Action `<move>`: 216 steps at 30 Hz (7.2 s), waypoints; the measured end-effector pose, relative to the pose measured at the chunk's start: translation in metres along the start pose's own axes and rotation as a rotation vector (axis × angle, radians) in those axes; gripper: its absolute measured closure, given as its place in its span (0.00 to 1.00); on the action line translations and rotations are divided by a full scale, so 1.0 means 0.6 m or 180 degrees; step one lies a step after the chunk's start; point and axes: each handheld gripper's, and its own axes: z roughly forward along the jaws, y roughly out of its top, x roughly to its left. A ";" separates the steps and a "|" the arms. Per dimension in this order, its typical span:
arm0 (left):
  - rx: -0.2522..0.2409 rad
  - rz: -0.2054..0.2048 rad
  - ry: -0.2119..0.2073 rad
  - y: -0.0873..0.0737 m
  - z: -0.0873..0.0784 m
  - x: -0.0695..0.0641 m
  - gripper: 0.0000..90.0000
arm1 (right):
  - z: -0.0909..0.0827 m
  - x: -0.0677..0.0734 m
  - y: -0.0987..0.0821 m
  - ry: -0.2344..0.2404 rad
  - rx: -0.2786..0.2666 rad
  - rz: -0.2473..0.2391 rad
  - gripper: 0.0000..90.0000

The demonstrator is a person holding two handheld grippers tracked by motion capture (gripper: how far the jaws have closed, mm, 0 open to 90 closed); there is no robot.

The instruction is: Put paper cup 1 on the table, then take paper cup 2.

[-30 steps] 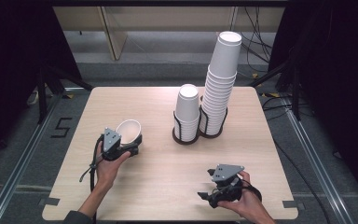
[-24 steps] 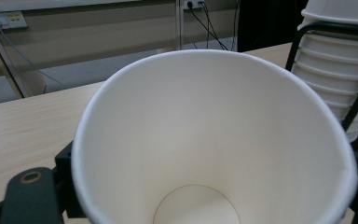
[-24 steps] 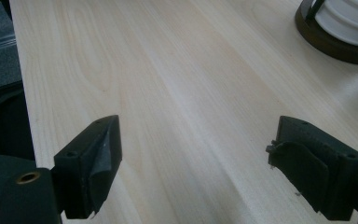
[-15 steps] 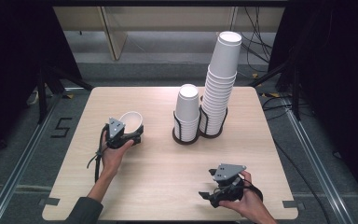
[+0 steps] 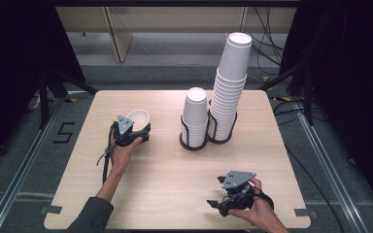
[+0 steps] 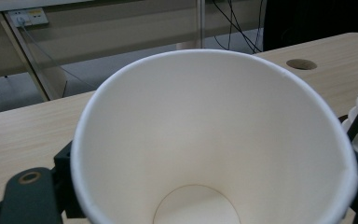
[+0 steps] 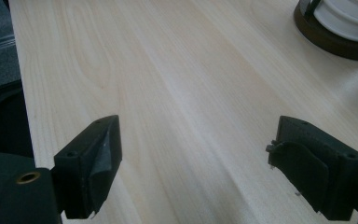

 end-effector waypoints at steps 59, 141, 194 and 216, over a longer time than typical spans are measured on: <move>0.0627 -0.0142 -0.0208 -0.058 -0.058 0.018 0.16 | -0.001 0.000 -0.004 0.0009 0.0045 -0.0081 0.19; 0.0411 0.0162 -0.0956 -0.104 -0.267 -0.149 0.16 | -0.154 -0.165 0.125 -0.0979 -0.1002 0.0710 0.17; 0.0459 0.0178 -0.1034 -0.108 -0.262 -0.156 0.16 | -0.176 -0.319 0.380 -0.1390 -0.1336 0.1005 0.15; 0.0488 0.0207 -0.1052 -0.108 -0.261 -0.159 0.16 | -0.211 -0.309 0.430 -0.1612 -0.1530 0.1046 0.18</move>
